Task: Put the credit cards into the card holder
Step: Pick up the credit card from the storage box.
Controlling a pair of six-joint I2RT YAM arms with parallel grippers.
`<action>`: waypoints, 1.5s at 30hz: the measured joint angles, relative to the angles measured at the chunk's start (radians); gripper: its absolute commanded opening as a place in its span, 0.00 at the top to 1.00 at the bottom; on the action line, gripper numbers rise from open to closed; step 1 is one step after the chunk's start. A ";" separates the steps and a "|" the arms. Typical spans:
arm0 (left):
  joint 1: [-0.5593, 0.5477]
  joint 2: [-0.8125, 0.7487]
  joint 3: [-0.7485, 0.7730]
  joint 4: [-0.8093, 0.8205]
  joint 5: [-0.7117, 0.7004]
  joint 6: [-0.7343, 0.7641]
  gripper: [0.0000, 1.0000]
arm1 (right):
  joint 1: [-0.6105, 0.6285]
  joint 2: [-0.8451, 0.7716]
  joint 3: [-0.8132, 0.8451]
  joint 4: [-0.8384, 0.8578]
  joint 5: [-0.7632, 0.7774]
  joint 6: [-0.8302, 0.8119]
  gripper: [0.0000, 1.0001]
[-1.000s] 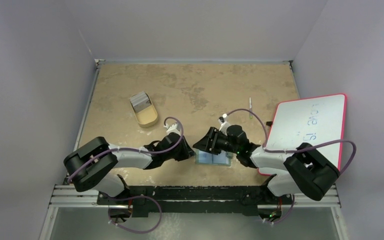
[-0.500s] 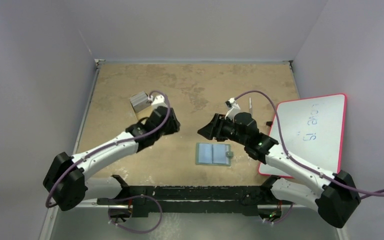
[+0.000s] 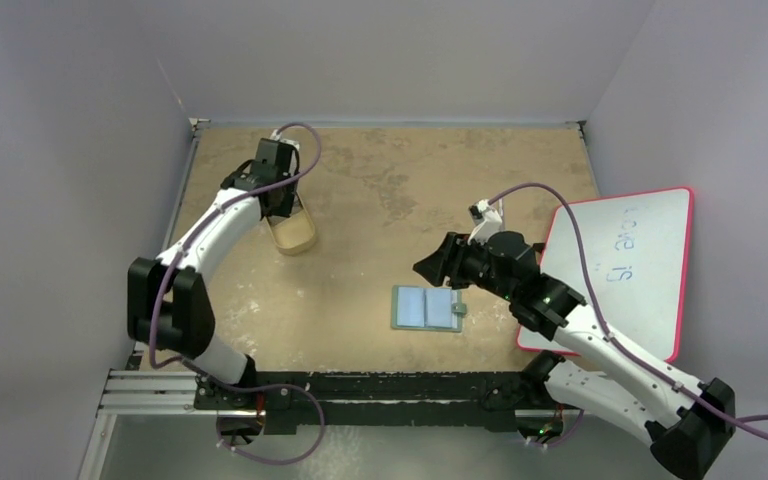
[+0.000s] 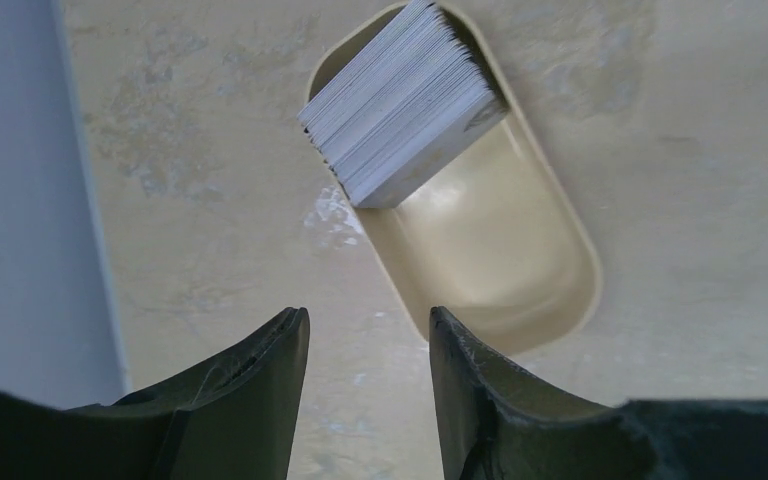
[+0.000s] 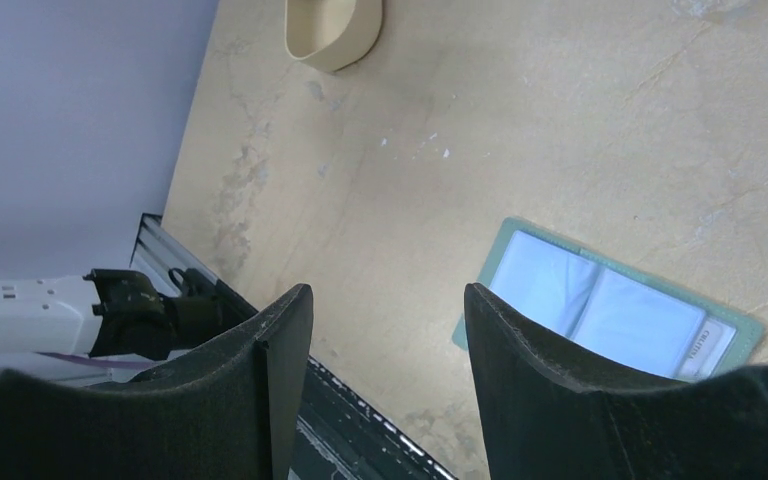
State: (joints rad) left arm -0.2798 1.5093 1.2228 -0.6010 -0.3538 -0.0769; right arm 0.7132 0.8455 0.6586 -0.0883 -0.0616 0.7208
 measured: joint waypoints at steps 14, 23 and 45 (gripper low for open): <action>0.051 0.263 0.098 -0.018 0.016 0.328 0.35 | 0.000 -0.048 0.000 -0.068 0.007 -0.003 0.40; 0.051 0.346 0.111 0.039 0.035 0.404 0.28 | 0.000 0.009 0.019 -0.083 0.019 -0.004 0.40; 0.051 0.405 0.111 0.171 -0.051 0.480 0.42 | 0.000 0.058 0.024 -0.079 0.024 -0.003 0.40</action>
State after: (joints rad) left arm -0.2291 1.9141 1.3334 -0.4301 -0.4049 0.4030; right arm 0.7132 0.9031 0.6823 -0.1669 -0.0380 0.7174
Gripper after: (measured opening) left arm 0.645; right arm 0.599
